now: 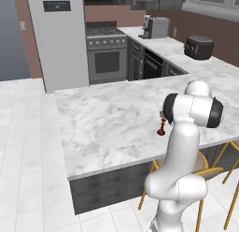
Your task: Get the candle and the liquor from the cabinet and move them to the dining counter.
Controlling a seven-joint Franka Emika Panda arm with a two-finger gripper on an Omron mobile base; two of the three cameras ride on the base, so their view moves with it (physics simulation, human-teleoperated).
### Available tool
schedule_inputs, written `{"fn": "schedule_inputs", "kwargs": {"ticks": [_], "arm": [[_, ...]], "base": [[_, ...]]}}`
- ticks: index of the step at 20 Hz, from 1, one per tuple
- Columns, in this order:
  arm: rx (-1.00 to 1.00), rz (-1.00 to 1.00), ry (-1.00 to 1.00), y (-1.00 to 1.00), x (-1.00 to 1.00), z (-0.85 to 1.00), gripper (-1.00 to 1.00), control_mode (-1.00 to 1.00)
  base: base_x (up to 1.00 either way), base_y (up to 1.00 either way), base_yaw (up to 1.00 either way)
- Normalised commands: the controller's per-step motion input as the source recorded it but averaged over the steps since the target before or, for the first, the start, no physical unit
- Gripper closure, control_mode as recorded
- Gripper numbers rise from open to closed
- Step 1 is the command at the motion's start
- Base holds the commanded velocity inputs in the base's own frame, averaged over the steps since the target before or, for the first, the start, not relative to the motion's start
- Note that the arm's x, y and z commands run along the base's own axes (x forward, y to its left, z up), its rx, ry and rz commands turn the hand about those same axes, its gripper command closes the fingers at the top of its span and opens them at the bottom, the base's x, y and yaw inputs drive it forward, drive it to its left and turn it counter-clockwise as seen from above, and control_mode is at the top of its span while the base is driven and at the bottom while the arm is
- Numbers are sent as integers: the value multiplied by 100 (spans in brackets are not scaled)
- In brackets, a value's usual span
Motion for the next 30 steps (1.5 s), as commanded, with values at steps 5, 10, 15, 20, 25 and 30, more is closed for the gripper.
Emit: {"fn": "schedule_inputs", "kwargs": {"ticks": [5,10,15,20,25,30], "arm": [[0,0,0,0,0,0,-100,-100],[0,0,0,0,0,10,-100,-100],[0,0,0,0,0,51,-100,-100],[0,-3,0,0,-8,89,-100,-100],[0,-8,2,0,-28,100,-100,-100],[-4,-14,3,2,-43,88,-100,-100]], "base": [[0,0,0],[0,0,0],[0,0,0],[0,0,0],[0,0,0],[0,0,0]]}}
